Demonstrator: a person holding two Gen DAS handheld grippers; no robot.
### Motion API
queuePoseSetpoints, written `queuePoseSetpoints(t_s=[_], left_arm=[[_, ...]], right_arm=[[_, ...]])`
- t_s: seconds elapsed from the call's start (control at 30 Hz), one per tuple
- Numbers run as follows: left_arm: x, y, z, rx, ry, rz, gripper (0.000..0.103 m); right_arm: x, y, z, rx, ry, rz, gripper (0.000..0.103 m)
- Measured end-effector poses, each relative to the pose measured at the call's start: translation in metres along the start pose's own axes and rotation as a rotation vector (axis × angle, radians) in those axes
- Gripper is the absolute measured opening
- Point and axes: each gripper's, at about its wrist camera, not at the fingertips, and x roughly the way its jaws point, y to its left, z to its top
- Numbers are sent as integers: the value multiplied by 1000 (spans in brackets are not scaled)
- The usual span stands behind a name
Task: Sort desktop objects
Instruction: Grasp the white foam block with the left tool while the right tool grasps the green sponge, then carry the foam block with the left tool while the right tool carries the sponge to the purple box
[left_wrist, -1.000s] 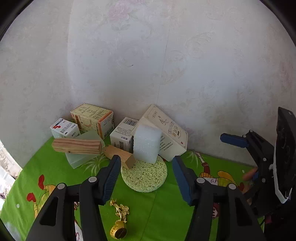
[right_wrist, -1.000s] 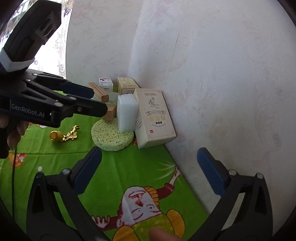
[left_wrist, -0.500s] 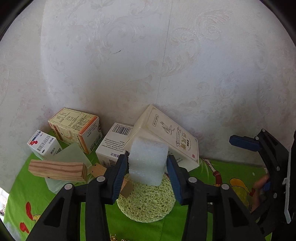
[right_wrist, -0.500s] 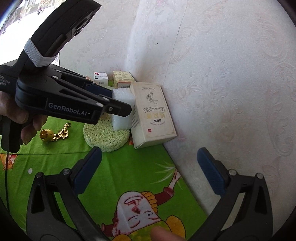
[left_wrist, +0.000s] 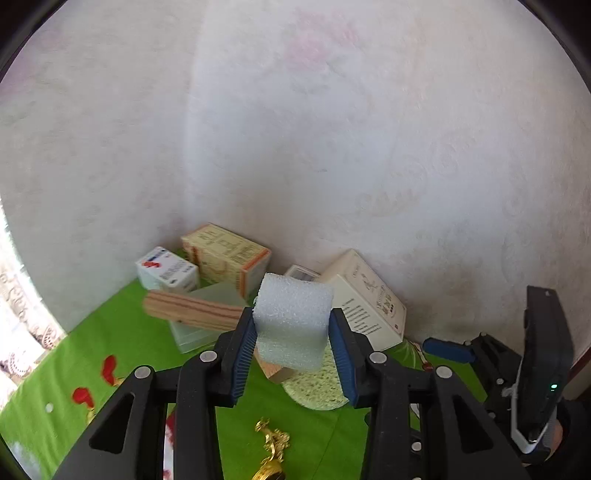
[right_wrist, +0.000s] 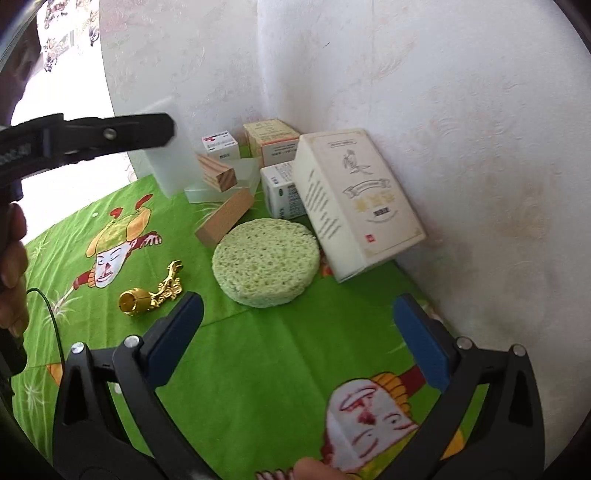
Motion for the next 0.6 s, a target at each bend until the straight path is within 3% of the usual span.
queuePoseSetpoints(t_s=[0.07, 0.23, 0.37, 0.6], left_arm=[[-20, 11, -5, -44, -13, 89, 40], [-73, 26, -24, -123, -71, 188, 40], [-109, 25, -41, -151, -117, 213, 40], [-145, 15, -58, -160, -162, 189, 40]], right_arm=[[9, 7, 2, 21, 35, 21, 102], [27, 19, 7, 62, 86, -17, 94], [50, 27, 21, 89, 106, -76, 94], [72, 33, 35, 143, 130, -157, 88]])
